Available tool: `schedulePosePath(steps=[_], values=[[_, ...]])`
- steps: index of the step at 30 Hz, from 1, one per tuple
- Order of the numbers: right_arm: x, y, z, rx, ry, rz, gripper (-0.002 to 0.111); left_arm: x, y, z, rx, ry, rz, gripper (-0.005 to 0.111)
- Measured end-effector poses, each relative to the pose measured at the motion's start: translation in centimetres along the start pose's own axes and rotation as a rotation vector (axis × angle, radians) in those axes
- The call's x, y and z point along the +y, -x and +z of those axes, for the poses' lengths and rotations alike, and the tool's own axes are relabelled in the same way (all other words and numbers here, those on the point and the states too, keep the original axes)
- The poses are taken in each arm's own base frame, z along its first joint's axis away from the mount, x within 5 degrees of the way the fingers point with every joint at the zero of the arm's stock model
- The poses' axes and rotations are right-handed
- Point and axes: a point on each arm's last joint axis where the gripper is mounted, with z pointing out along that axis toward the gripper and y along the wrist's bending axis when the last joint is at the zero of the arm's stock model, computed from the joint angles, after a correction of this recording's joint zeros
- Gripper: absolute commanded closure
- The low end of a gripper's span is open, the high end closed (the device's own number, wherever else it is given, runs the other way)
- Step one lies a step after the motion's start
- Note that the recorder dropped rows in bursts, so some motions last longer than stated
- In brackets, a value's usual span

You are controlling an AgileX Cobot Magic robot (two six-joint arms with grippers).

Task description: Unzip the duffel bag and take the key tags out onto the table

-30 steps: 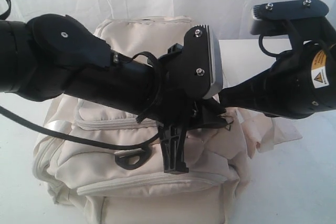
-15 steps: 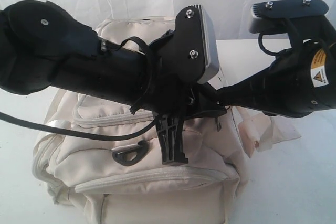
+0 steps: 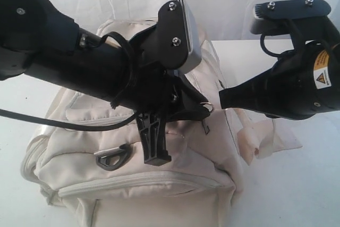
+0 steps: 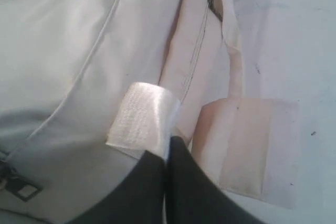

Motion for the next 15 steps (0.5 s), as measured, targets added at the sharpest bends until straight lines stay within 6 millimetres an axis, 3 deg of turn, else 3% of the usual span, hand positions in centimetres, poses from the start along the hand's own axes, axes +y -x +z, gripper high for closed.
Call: schedulePosePath(steps=[15], values=[[0.0,0.0,0.0,0.001,-0.005,-0.005,0.108,0.1,0.7,-2.0,-0.022,0.040,0.020,0.107]])
